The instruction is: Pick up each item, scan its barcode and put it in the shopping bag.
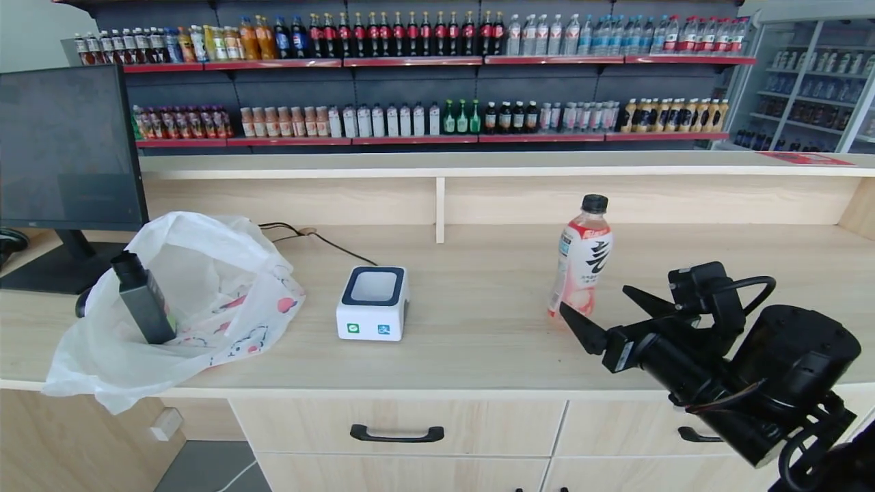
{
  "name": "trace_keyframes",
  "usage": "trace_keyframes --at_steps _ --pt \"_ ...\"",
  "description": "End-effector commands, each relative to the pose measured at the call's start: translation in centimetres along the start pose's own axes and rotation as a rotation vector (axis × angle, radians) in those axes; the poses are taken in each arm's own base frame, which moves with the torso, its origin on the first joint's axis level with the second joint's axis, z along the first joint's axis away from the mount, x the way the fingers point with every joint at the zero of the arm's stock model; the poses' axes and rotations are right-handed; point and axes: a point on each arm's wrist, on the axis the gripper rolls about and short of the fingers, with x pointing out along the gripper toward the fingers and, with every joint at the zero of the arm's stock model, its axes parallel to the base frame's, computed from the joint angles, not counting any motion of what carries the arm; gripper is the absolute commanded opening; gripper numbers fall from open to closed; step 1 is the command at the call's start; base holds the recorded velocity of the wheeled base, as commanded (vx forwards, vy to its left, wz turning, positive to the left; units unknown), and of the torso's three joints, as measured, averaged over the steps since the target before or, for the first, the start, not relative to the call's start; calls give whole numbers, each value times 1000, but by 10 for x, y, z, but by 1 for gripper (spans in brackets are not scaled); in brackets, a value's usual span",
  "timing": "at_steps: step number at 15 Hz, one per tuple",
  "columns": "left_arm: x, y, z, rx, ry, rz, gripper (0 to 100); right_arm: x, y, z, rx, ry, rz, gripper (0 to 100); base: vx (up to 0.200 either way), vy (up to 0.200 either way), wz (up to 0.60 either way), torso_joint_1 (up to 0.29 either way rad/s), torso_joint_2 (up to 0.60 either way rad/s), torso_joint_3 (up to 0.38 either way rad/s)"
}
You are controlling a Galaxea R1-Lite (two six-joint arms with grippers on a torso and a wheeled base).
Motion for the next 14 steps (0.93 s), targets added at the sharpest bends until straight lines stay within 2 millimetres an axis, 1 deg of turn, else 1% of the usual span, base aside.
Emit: trace_keyframes --at_steps 1,3,6,10,14 --pt "0 0 0 -1 -1 0 100 12 -3 -8 -9 15 -17 100 0 0 0 0 0 0" --pt "0 0 0 -1 -1 0 100 17 -12 -13 -11 32 -49 100 0 0 0 0 0 0" --pt "0 0 0 -1 -1 0 100 21 -12 -16 -10 37 -51 100 0 0 0 0 0 0" --pt "0 0 0 -1 -1 2 100 34 -11 -20 -9 31 -51 100 0 0 0 0 0 0" --pt "0 0 0 -1 -1 0 100 38 -10 -19 -8 18 -49 100 0 0 0 0 0 0"
